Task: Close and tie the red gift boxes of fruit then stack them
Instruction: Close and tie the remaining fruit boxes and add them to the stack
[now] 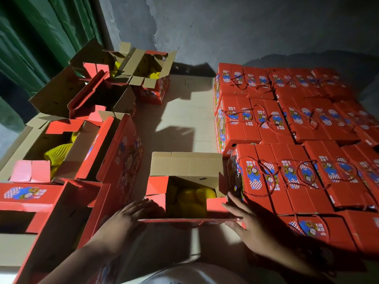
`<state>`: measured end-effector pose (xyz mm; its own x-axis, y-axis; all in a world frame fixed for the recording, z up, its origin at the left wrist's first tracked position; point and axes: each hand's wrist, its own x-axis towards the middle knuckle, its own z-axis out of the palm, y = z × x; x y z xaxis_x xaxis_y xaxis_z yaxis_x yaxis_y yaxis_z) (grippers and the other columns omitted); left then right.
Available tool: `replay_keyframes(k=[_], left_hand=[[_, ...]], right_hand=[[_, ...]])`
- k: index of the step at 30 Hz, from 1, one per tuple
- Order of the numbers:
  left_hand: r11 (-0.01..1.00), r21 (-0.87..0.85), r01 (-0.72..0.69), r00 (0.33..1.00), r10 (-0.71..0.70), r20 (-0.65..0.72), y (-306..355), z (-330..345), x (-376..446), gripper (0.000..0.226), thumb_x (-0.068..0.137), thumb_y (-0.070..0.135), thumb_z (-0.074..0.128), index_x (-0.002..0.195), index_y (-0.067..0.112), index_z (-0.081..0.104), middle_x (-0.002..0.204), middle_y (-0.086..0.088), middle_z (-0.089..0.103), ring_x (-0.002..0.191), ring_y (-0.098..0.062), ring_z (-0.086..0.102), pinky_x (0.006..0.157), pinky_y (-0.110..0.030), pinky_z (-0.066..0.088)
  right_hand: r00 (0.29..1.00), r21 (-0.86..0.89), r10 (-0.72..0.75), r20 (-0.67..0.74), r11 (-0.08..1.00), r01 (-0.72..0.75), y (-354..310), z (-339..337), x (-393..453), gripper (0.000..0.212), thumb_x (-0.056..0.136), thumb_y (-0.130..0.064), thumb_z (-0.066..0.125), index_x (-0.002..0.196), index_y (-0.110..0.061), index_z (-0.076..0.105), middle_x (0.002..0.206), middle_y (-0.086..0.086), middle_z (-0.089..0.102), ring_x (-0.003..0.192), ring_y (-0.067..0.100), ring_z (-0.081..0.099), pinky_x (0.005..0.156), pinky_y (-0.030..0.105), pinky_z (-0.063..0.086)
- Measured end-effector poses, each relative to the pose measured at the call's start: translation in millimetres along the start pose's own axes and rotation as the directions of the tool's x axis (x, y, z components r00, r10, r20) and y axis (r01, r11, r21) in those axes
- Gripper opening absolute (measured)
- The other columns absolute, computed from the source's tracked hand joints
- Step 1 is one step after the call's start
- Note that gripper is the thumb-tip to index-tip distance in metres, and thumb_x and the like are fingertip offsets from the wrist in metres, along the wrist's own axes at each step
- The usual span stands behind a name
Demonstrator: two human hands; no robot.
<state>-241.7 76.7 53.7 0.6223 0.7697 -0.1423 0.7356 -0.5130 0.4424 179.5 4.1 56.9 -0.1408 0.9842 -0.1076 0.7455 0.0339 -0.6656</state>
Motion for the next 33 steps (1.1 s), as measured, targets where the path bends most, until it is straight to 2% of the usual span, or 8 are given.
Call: replay_keyframes(k=[2, 5, 9, 14, 18, 22, 28, 33], left_hand=[[0.982, -0.151, 0.117, 0.989, -0.129, -0.071, 0.6, -1.3, 1.8, 0.05, 0.099, 0.037, 0.056, 0.141, 0.055, 0.037, 0.15, 0.024, 0.045, 0.138, 0.001, 0.045, 0.111, -0.019, 0.037], [0.919, -0.329, 0.217, 0.94, -0.288, -0.185, 5.5, -2.8, 10.7, 0.069, 0.1, 0.03, 0.062, 0.154, 0.053, 0.025, 0.15, 0.031, 0.041, 0.135, 0.011, 0.042, 0.11, -0.023, 0.04], [0.985, -0.103, 0.136, 0.961, -0.156, -0.226, 18.9, -7.3, 26.2, 0.072, 0.096, 0.035, 0.06, 0.158, 0.041, 0.023, 0.164, 0.014, 0.021, 0.149, -0.004, 0.023, 0.116, -0.03, 0.035], [0.981, 0.12, 0.153, 0.984, -0.14, -0.109, 29.0, -2.6, 36.6, 0.084, 0.096, 0.051, 0.056, 0.162, 0.031, 0.008, 0.168, -0.001, 0.006, 0.156, -0.022, 0.008, 0.116, -0.044, 0.039], [0.973, 0.172, 0.153, 0.988, -0.148, -0.04, 27.4, 3.4, 39.4, 0.09, 0.087, 0.067, 0.047, 0.162, 0.024, 0.021, 0.163, -0.006, 0.02, 0.152, -0.026, 0.019, 0.107, -0.043, 0.048], [0.958, 0.238, 0.16, 0.982, -0.179, 0.062, 17.6, 14.8, 42.3, 0.086, 0.092, 0.052, 0.053, 0.163, 0.025, 0.012, 0.162, -0.002, 0.015, 0.151, -0.027, 0.019, 0.101, -0.04, 0.052], [0.943, 0.308, 0.124, 0.987, -0.15, 0.063, 20.2, 9.6, 44.8, 0.089, 0.079, 0.046, 0.072, 0.156, 0.017, 0.036, 0.146, -0.008, 0.048, 0.135, -0.032, 0.05, 0.085, -0.044, 0.06], [0.936, 0.348, 0.056, 0.998, -0.048, -0.03, 26.4, 0.4, 46.8, 0.086, 0.061, 0.055, 0.071, 0.136, 0.018, 0.05, 0.117, -0.002, 0.062, 0.104, -0.023, 0.058, 0.064, -0.038, 0.06]], right_hand=[[0.996, 0.142, 0.034, -0.083, 0.99, -0.021, -4.4, 6.2, 5.1, 0.043, 0.095, -0.023, 0.073, 0.136, -0.033, 0.065, 0.159, -0.023, 0.039, 0.138, -0.011, 0.041, 0.102, 0.008, 0.042], [0.965, 0.331, 0.188, -0.183, 0.936, -0.12, -10.8, 14.1, 20.0, 0.044, 0.094, -0.017, 0.073, 0.133, -0.033, 0.061, 0.147, -0.018, 0.054, 0.135, -0.001, 0.049, 0.106, 0.017, 0.044], [0.954, 0.374, 0.254, -0.159, 0.91, -0.18, -14.2, 19.1, 41.4, 0.066, 0.094, -0.011, 0.071, 0.149, -0.033, 0.043, 0.149, -0.013, 0.05, 0.136, -0.012, 0.042, 0.105, 0.002, 0.028], [0.969, 0.177, 0.23, -0.087, 0.961, -0.212, -10.1, 22.9, 53.4, 0.06, 0.1, -0.029, 0.064, 0.15, -0.049, 0.037, 0.146, -0.012, 0.05, 0.128, -0.006, 0.048, 0.094, -0.003, 0.033], [0.989, -0.087, 0.123, -0.079, 0.988, -0.13, -2.7, 23.7, 58.2, 0.055, 0.099, -0.047, 0.059, 0.151, -0.041, 0.04, 0.155, -0.013, 0.043, 0.144, 0.006, 0.036, 0.118, 0.03, 0.035], [0.992, -0.126, 0.122, 0.012, 0.985, -0.12, -1.5, 20.2, 55.3, 0.077, 0.093, -0.058, 0.062, 0.157, -0.049, 0.02, 0.159, -0.013, 0.034, 0.148, 0.007, 0.028, 0.121, 0.036, 0.033], [0.996, -0.285, 0.05, 0.074, 0.958, -0.027, -1.3, 19.5, 46.0, 0.103, 0.07, -0.077, 0.071, 0.157, -0.043, 0.026, 0.166, -0.026, -0.001, 0.153, 0.007, 0.007, 0.126, 0.039, 0.018], [0.998, -0.352, 0.05, 0.033, 0.935, -0.035, -9.0, 22.0, 45.8, 0.094, 0.071, -0.074, 0.074, 0.151, -0.04, 0.038, 0.164, -0.019, 0.007, 0.152, 0.013, 0.014, 0.125, 0.039, 0.022]])
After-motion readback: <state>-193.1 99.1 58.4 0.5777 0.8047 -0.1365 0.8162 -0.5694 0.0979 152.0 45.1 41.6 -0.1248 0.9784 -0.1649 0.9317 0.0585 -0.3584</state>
